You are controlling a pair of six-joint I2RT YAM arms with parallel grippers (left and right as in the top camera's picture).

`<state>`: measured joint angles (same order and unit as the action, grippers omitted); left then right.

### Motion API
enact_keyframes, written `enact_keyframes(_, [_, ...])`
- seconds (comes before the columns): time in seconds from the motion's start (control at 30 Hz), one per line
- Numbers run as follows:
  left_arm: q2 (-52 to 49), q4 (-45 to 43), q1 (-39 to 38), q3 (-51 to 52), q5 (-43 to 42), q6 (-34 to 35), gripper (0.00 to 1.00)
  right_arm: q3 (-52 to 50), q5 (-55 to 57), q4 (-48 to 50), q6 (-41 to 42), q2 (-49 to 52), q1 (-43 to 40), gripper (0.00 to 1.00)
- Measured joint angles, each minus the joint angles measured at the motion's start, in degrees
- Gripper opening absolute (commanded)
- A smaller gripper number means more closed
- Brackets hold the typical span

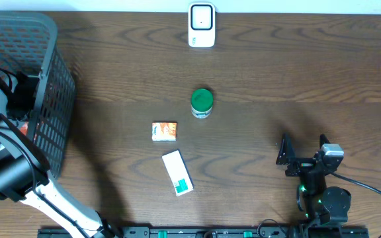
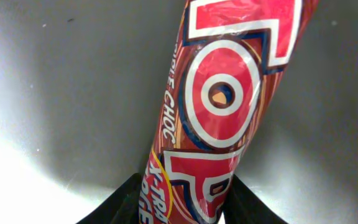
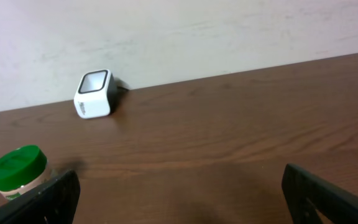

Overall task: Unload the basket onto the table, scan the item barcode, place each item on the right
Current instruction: 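Reach into the basket and grasp the red TOP chocolate bar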

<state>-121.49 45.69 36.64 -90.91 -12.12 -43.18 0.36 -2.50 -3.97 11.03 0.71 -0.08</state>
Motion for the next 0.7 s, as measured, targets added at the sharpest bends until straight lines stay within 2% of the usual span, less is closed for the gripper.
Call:
enact_keyframes(0.37, [4.52, 1.25, -0.02, 2.38, 0.59, 9.38, 0.38, 0.00, 0.00, 0.02, 0.00, 0.02, 0.00, 0.99])
enact_keyframes(0.7, [27.04, 1.57, 0.00, 2.67, 0.61, 18.51, 0.38, 0.00, 0.00, 0.00, 0.00, 0.02, 0.00, 0.99])
